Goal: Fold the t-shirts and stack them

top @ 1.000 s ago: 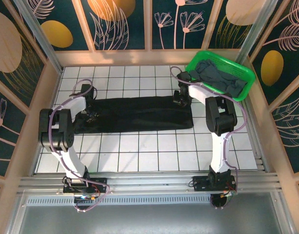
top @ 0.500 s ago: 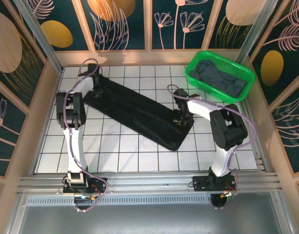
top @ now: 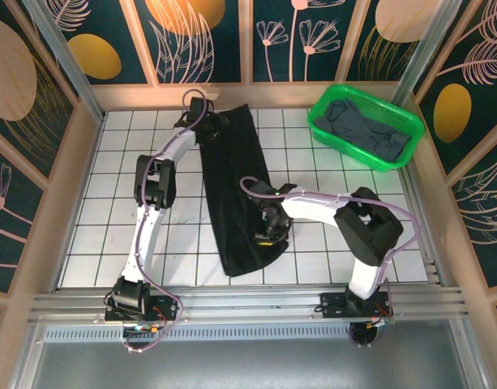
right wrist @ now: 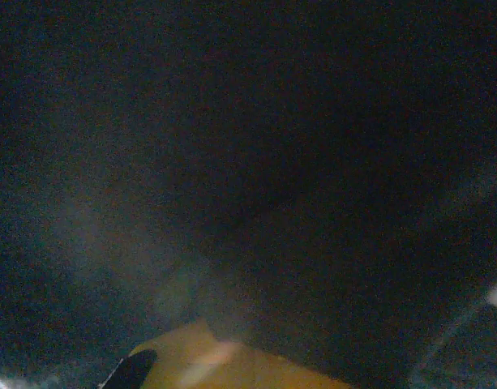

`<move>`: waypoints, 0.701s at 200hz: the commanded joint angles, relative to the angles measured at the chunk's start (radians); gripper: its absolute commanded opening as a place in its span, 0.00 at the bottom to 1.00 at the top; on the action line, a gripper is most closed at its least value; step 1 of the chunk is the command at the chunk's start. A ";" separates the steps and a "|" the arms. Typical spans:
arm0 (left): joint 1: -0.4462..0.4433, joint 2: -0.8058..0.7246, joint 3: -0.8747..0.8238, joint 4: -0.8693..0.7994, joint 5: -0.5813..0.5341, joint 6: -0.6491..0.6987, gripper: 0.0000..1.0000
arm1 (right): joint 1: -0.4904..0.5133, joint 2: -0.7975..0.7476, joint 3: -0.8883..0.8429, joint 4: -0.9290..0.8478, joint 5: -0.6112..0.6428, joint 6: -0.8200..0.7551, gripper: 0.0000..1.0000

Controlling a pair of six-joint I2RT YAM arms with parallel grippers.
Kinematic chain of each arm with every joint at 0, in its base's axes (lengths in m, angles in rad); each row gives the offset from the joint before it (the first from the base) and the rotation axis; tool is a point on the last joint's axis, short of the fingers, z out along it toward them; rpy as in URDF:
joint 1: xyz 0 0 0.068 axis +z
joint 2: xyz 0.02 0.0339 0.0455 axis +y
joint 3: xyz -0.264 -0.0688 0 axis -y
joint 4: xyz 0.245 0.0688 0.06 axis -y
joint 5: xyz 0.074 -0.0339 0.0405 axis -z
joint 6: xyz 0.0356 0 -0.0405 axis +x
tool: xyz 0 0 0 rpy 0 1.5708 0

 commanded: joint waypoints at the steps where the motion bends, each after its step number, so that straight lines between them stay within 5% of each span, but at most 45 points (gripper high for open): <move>1: 0.000 0.096 0.103 0.059 0.122 -0.050 0.38 | 0.043 0.112 0.008 -0.004 -0.070 0.065 0.00; 24: 0.002 0.077 0.207 0.032 0.122 -0.027 0.47 | 0.039 0.081 0.053 -0.016 -0.047 0.090 0.00; 54: 0.005 -0.112 0.095 0.008 0.075 0.020 0.58 | 0.018 -0.016 0.086 -0.088 0.018 0.115 0.06; 100: -0.003 -0.546 -0.445 0.006 0.017 0.064 0.56 | -0.003 -0.237 -0.033 -0.141 0.093 0.115 0.19; 140: -0.039 -0.903 -0.986 -0.242 0.033 0.203 0.55 | 0.025 -0.369 -0.188 -0.023 0.066 -0.002 0.41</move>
